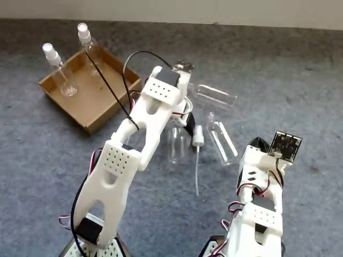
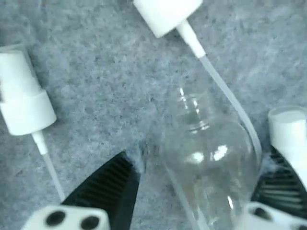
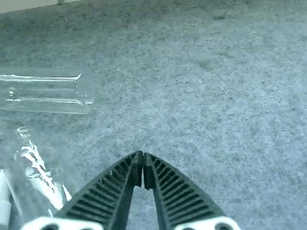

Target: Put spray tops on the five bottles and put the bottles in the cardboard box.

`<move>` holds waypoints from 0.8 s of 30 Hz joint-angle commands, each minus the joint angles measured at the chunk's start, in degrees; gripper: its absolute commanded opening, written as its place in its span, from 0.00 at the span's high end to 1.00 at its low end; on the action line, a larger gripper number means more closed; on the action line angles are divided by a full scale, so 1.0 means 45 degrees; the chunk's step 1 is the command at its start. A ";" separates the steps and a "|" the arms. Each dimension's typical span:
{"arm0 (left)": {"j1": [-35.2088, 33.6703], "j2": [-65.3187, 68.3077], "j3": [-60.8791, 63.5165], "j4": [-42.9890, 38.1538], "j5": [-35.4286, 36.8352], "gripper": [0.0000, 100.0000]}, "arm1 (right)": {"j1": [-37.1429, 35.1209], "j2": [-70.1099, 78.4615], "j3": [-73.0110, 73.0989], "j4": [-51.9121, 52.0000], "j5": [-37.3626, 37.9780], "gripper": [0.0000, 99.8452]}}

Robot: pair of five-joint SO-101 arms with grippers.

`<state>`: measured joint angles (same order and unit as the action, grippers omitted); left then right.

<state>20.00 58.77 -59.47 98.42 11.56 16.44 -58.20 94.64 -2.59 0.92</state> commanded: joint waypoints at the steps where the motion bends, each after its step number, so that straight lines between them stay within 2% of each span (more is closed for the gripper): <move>1: -0.0420 0.0498 -0.1319 0.0176 0.0137 0.68 | -0.0147 -0.0283 0.0166 -0.0420 -0.0020 0.99; 10: -0.0733 0.0694 -0.1983 0.0371 0.0137 0.68 | -0.0147 -0.0283 0.0166 -0.0420 -0.0020 0.99; 15: -0.0772 0.0694 -0.1983 0.0371 0.0137 0.78 | -0.0147 -0.0283 0.0166 -0.0420 -0.0020 0.99; 24: -0.0694 0.0674 -0.2061 0.0410 0.0137 0.78 | -0.0147 -0.0283 0.0166 -0.0420 -0.0020 0.99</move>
<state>17.10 63.08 -65.89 99.38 11.65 16.44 -58.20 94.64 -2.59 0.92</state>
